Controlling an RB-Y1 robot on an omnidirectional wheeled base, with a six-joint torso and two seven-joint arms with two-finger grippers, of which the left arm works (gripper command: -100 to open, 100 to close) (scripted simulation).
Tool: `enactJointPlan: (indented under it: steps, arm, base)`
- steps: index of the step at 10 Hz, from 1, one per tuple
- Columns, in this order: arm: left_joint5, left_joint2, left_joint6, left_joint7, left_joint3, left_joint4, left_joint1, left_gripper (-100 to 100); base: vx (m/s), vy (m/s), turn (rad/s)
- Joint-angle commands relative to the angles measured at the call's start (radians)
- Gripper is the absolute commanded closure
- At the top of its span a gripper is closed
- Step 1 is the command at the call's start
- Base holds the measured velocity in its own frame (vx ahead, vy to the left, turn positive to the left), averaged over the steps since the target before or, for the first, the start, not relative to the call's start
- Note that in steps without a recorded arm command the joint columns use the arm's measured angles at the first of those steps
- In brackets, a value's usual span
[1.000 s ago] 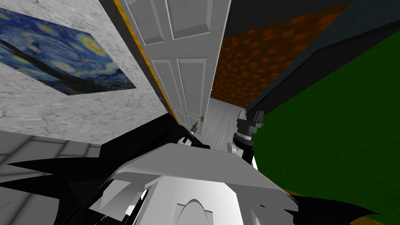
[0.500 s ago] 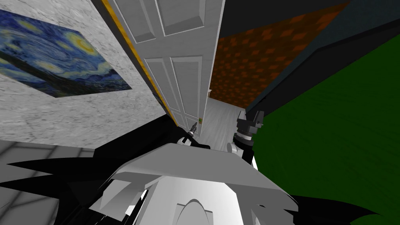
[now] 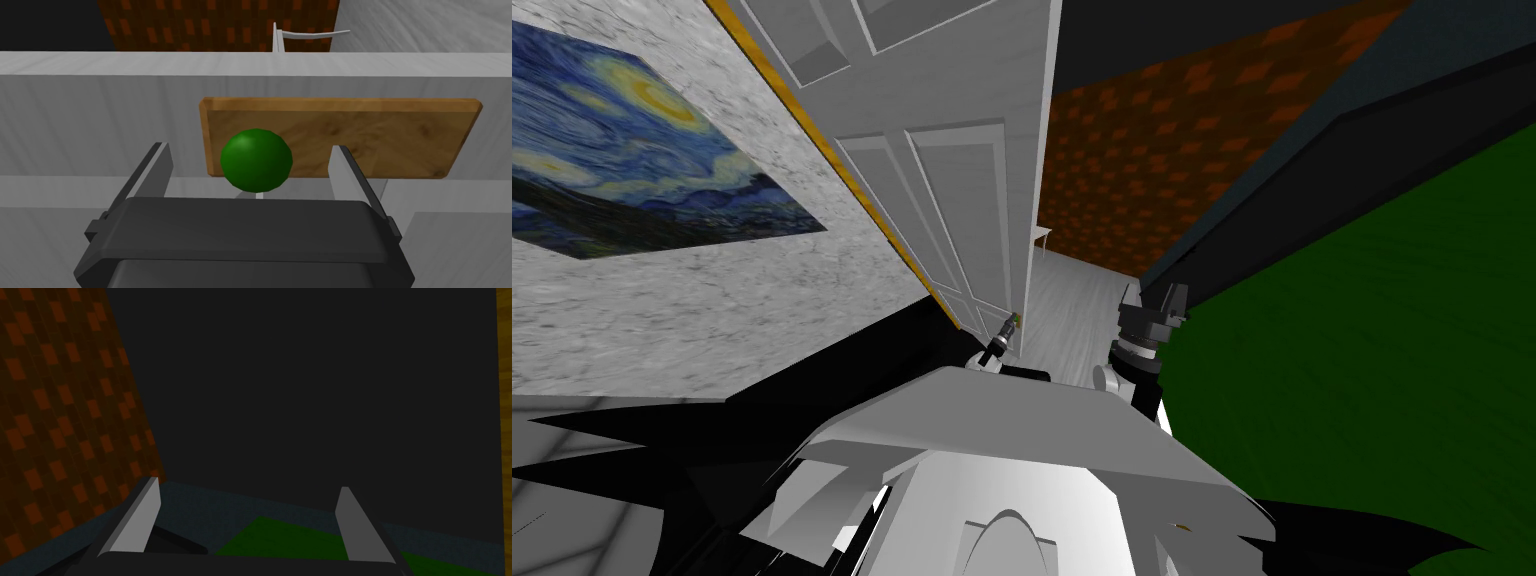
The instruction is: Push the door open
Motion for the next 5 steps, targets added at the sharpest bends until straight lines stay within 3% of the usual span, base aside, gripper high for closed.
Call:
enactJointPlan:
  steps: [1, 2, 5]
  arm:
    - [0.0, 0.0, 0.0, 0.0, 0.0, 0.0, 0.0, -100]
    - [0.0, 0.0, 0.0, 0.0, 0.0, 0.0, 0.0, 100]
    - [0.0, 0.0, 0.0, 0.0, 0.0, 0.0, 0.0, 100]
  base:
    - [0.072, -0.03, 0.01]
    - [-0.016, 0.004, -0.003]
    - [-0.018, 0.008, -0.006]
